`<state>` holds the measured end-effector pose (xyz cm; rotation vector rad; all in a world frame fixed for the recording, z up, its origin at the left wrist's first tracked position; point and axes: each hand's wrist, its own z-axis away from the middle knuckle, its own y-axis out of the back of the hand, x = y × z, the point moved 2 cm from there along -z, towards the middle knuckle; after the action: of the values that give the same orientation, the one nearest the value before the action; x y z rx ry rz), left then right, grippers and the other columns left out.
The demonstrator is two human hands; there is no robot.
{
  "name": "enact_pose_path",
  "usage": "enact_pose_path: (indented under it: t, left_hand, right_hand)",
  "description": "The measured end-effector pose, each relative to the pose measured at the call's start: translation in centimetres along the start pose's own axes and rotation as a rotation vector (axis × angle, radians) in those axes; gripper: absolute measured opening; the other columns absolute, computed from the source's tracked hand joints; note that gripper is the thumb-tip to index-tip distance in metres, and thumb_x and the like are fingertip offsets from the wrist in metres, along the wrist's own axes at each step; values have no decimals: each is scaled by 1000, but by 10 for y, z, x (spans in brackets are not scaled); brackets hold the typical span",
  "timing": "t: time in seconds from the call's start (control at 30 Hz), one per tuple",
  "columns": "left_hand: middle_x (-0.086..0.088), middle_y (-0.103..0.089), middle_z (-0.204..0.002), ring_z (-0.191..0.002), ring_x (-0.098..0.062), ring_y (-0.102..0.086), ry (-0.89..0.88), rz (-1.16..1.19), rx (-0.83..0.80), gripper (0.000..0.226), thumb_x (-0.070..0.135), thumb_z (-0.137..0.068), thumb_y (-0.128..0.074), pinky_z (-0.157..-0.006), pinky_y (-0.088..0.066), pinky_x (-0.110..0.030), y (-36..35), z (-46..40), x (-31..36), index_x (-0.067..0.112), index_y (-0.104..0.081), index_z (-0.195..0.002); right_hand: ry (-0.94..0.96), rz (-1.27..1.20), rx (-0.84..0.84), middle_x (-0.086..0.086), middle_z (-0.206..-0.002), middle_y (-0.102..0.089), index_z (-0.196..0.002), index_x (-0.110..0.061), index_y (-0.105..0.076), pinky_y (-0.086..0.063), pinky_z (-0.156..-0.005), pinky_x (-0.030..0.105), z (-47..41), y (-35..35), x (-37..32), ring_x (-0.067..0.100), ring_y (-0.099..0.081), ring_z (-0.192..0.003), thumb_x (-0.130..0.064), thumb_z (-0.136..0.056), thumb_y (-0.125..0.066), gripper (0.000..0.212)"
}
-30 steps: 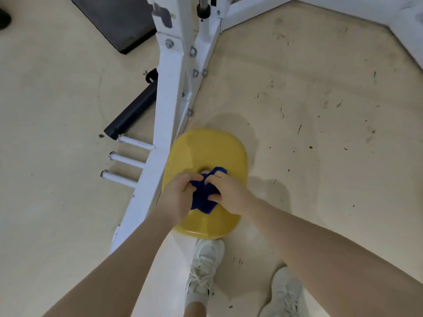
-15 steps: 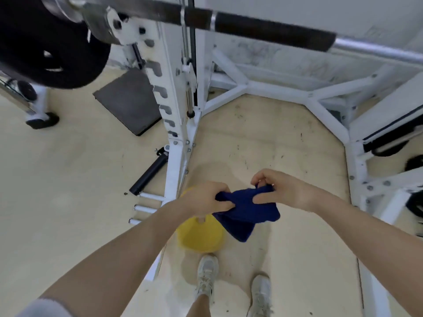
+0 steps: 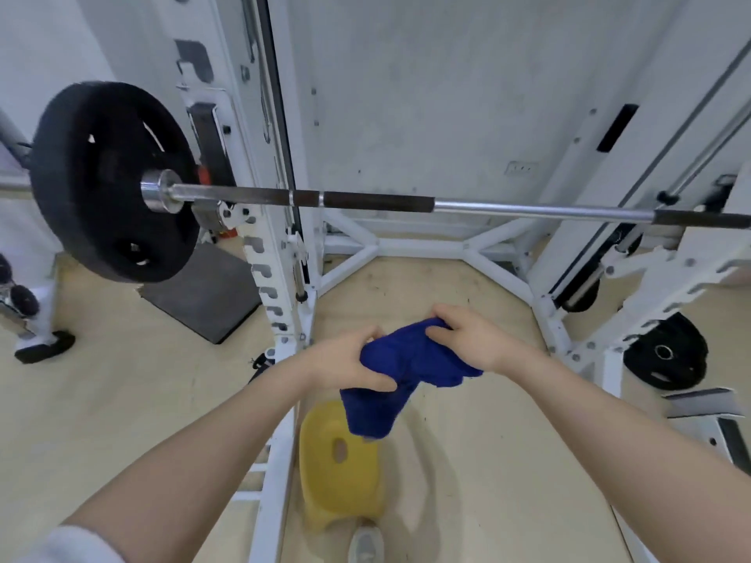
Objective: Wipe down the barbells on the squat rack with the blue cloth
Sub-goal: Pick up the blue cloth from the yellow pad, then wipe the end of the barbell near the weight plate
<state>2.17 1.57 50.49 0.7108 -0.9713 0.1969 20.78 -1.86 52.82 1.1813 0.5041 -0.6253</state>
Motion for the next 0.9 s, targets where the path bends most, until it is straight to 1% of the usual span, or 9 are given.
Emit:
enact_pose_path:
  t: [0.07, 0.13, 0.2, 0.3, 0.37, 0.43, 0.53, 0.73, 0.9]
  left_hand:
    - [21, -59, -69, -69, -5, -57, 1, 46, -125, 26, 19, -80, -66, -65, -42, -19, -7, 31, -7, 41, -54, -71]
    - [14, -59, -70, -68, -9, -56, 22, 190, -158, 4, 22, -77, -62, -68, -42, -25, -18, 64, -19, 26, -60, -79]
    - [-1, -63, -84, -78, -15, -59, 19, 353, -49, 30, 25, -75, -59, -72, -44, -29, -23, 92, -29, 6, -59, -98]
    - [-4, -71, -102, -94, -19, -66, 77, 542, 164, 24, 25, -83, -58, -82, -51, -34, -23, 122, -43, 15, -65, -103]
    - [-2, -72, -105, -99, -21, -66, 140, 643, 296, 18, 27, -90, -55, -90, -51, -39, -18, 137, -52, 22, -66, -104]
    - [-6, -72, -104, -99, -24, -66, 164, 744, 430, 18, 28, -91, -54, -92, -50, -43, -10, 152, -61, 22, -66, -104]
    - [-9, -71, -100, -91, -23, -66, 130, 859, 543, 17, 24, -92, -52, -81, -52, -38, 9, 177, -72, 17, -65, -101]
    - [-10, -66, -88, -76, -22, -61, 117, 799, 512, 15, 16, -93, -47, -67, -51, -31, 70, 225, -117, 16, -61, -96]
    - [-10, -62, -88, -82, -23, -57, 60, 683, 463, 21, 8, -89, -43, -77, -45, -37, 167, 278, -174, 17, -61, -83]
  right_hand:
    - [-121, -368, 10, 4, -83, -62, -85, -12, -57, -44, -63, 26, 21, -6, -3, 18, -57, -76, -21, -96, -48, 17]
    - [-250, -730, -42, 7, -84, -69, -90, -9, -63, -50, -63, 26, 37, -15, -5, 20, -65, -76, -31, -95, -51, 25]
    - [-279, -860, -81, 9, -91, -71, -93, -8, -65, -51, -70, 29, 44, -29, -9, 22, -67, -83, -37, -93, -52, 33]
    - [-259, -966, -96, 7, -93, -71, -95, -9, -66, -49, -73, 28, 53, -52, -28, 20, -66, -87, -42, -93, -50, 37]
    - [-230, -891, -79, 2, -84, -70, -90, -13, -65, -48, -62, 23, 52, -66, -47, 15, -65, -78, -37, -94, -50, 29]
    - [-164, -536, -39, -3, -75, -61, -85, -16, -59, -43, -52, 17, 49, -75, -69, 11, -55, -68, -24, -96, -49, 18]
    - [38, -71, 36, -9, -93, -58, -105, -18, -62, -41, -71, 17, 37, -93, -109, 9, -54, -86, -16, -96, -47, 17]
    - [325, -262, -370, 3, -111, -64, -109, -20, -59, -51, -88, 28, 11, -184, -210, 13, -62, -102, -16, -82, -70, 30]
    - [333, -255, -278, -2, -117, -61, -118, -14, -52, -45, -99, 40, -41, -269, -290, 11, -58, -110, -17, -82, -67, 40]
